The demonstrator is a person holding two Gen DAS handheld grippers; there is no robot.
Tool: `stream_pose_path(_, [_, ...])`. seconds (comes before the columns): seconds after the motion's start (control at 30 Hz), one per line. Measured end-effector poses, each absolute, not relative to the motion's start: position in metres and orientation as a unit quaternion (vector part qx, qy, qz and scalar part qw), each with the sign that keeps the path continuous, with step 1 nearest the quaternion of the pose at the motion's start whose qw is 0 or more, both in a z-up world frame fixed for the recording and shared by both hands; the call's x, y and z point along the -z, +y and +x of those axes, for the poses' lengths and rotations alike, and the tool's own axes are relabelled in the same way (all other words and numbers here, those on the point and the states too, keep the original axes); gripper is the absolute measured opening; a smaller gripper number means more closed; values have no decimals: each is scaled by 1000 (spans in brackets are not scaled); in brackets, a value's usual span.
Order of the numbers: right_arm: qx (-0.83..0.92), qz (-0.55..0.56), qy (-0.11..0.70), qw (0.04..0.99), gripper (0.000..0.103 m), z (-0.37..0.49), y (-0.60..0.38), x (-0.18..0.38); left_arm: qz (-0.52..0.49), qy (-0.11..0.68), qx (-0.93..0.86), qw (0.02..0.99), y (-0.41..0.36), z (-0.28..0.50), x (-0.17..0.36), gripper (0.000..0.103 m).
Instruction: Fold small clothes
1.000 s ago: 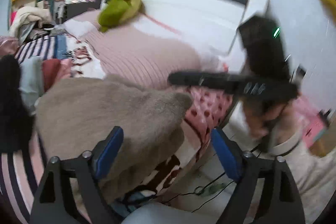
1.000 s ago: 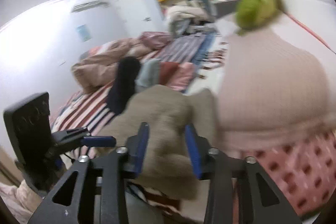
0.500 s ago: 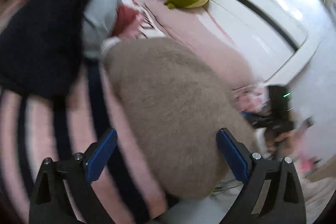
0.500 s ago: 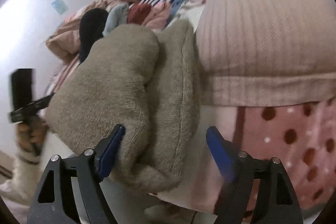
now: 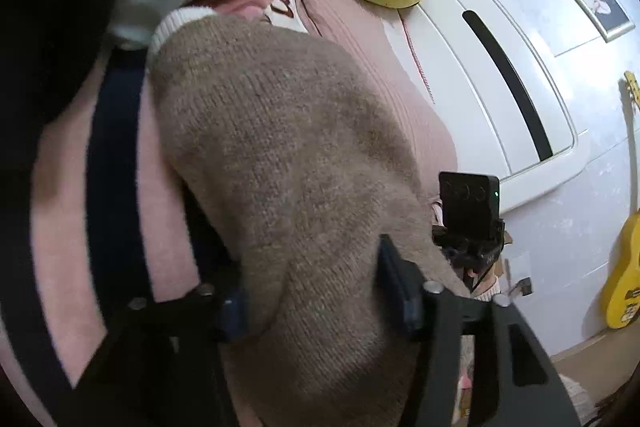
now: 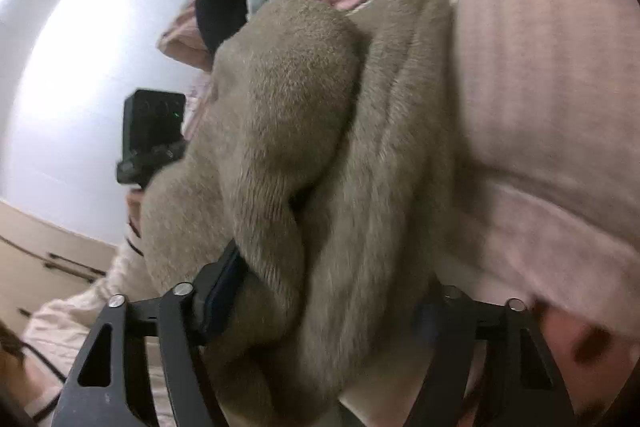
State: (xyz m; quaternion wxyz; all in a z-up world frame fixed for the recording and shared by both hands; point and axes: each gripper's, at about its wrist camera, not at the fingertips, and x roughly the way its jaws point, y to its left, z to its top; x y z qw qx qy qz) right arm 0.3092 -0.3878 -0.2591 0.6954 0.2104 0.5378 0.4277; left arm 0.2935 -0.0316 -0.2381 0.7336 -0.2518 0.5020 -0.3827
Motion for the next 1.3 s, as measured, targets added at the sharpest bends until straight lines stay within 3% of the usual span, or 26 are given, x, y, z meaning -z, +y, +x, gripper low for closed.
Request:
stream_pose_path(0.1, [-440, 227, 522, 694, 60, 318, -384, 261, -231, 480, 372, 760, -31, 286, 226, 42])
stream_pose_path(0.2, [-442, 255, 494, 704, 47, 318, -382, 262, -229, 457, 377, 772, -23, 277, 210, 36])
stream_pose_path(0.33, [-442, 229, 483, 720, 36, 310, -359, 247, -212, 449, 374, 783, 3, 268, 196, 35])
stream_pose_path(0.53, [-478, 187, 468, 720, 34, 310, -276, 215, -231, 411, 335, 816, 95, 252, 167, 35])
stream_pose_path(0.9, [-571, 113, 439, 684, 33, 311, -31, 170, -234, 367, 202, 877, 312, 216, 122, 34])
stream_pose_path(1.3, [-580, 63, 472, 661, 33, 326, 148, 192, -280, 394, 27, 875, 468, 224, 173, 34])
